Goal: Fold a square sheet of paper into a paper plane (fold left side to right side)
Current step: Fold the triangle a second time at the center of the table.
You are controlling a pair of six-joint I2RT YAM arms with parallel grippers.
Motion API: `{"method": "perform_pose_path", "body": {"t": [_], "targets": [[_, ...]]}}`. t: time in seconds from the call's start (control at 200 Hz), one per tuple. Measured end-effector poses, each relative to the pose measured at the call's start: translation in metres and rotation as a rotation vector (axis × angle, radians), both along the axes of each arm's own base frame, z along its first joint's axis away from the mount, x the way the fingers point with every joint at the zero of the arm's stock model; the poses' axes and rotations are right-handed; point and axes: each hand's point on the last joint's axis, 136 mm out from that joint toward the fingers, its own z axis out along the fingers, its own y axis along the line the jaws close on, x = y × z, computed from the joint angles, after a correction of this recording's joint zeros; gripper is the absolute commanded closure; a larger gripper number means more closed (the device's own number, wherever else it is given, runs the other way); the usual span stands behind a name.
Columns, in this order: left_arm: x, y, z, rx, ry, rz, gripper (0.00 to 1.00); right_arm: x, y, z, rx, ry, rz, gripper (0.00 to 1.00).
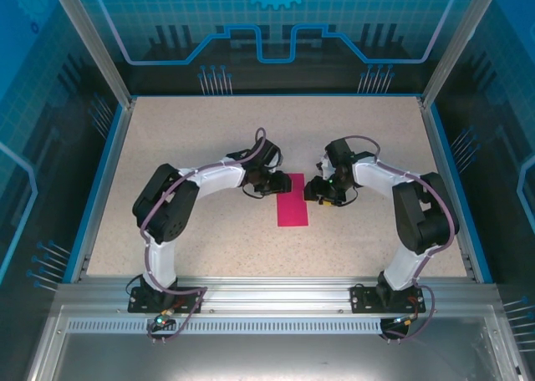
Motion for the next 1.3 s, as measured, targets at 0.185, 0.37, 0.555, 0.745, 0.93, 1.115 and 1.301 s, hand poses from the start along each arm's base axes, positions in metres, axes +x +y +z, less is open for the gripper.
{"method": "perform_pose_path", "body": {"t": [0.185,0.37,0.555,0.745,0.93,1.115,1.301], "targets": [[0.001,0.002,-0.015,0.017,0.03,0.002,0.58,0.0,0.0,0.001,0.001,-0.004,0.0,0.45],[0.0,0.002,-0.021,0.026,0.041,-0.001,0.59,-0.001,0.0,0.001,0.003,0.001,0.001,0.45],[0.0,0.002,-0.022,0.025,0.038,-0.002,0.59,-0.003,0.004,0.002,0.025,0.009,0.005,0.47],[-0.001,0.003,-0.023,0.018,0.029,-0.001,0.59,-0.007,0.01,-0.006,0.059,0.058,0.0,0.49],[-0.001,0.003,-0.023,0.013,0.026,0.003,0.59,-0.007,0.016,-0.008,0.096,0.088,-0.017,0.52],[-0.001,0.003,-0.022,0.011,0.025,0.006,0.59,-0.008,0.021,-0.01,0.125,0.115,-0.035,0.52],[-0.001,0.003,-0.022,0.011,0.025,0.006,0.59,-0.008,0.025,-0.013,0.148,0.133,-0.04,0.53]]}}
